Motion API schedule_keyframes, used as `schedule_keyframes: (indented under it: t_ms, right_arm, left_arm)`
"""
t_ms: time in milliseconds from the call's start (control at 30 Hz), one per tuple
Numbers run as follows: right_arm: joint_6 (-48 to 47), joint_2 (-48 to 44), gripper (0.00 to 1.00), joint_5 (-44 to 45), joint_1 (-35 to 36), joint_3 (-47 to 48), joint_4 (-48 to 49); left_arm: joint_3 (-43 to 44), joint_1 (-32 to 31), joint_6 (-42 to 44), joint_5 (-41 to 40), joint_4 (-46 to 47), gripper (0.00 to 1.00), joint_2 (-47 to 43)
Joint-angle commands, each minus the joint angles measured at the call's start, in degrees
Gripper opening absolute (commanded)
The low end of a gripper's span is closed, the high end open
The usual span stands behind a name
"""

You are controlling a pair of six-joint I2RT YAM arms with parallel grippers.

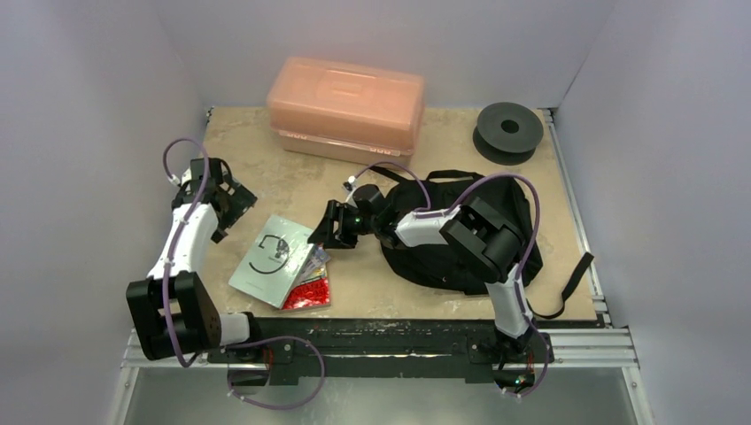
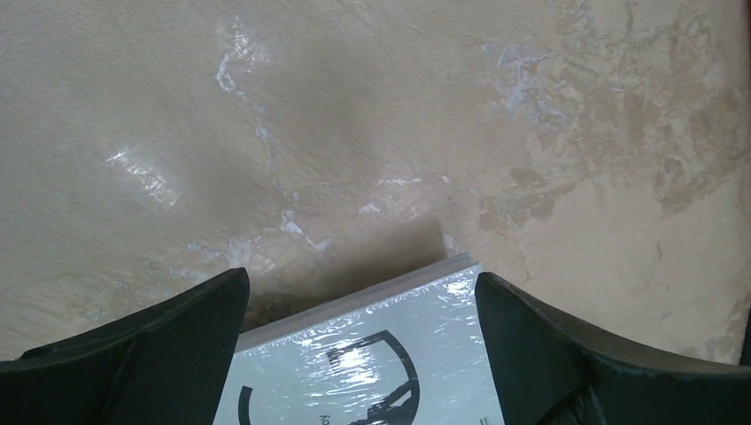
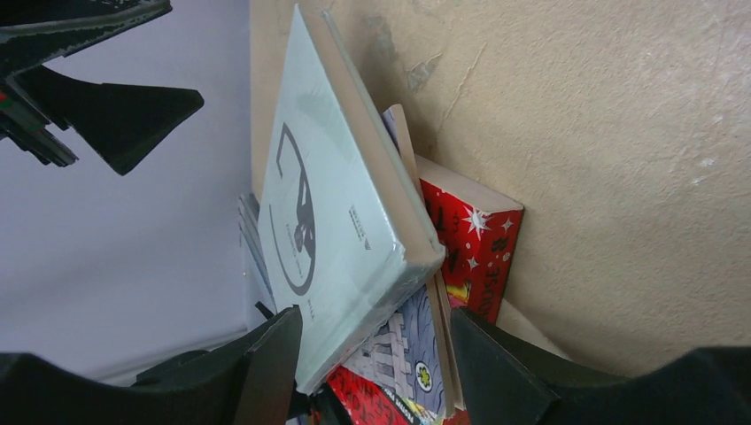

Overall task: Pack the student bag
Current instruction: Pick up the book from the center of the board.

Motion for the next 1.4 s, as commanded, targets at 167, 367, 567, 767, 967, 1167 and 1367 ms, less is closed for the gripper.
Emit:
schedule_keyframes:
  t_ms: [167,367,567,767,967,1167,1367]
  right_arm:
    - [1.63,2.06,0.59,-1.69,-1.25,3.68,3.74]
    - [1.09,2.79,0.57,-2.20,-2.12,4.20,3.97]
    - [3.12,2.91,0.55,-2.65,-2.43,2.68,6.37]
    - [3.42,3.45,0.56,-1.23,-2.43,2.61,4.90]
    - [4.89,4.59,0.37,-2.41,-2.48,2.69,6.48]
    - [4.86,1.88,0.11,-3.41,-3.33,-0.08,7.32]
    - [-1.50,-5.03,0.04,-2.17,-5.56,-1.07,-0.27]
  left_arm:
    - [0.20,0.97,0.22,3.53,1.51,1.00,6.94]
    - [-3.18,-0.09,-0.75,11.72,3.92,0.96,5.44]
    - [-5.52,-3.39,-1.50,18.51,7.37,0.94,3.49]
    - [-8.05,-6.21,-3.03,20.49,9.37,0.94,3.04]
    - [-8.80,-8.17,-4.09,20.98,10.32,0.93,-0.08]
    - [-5.71,-9.41,-0.93,18.32,7.32,0.95,-3.12]
    - [0.61,-16.03,10.97,3.84,2.10,1.00,-10.31]
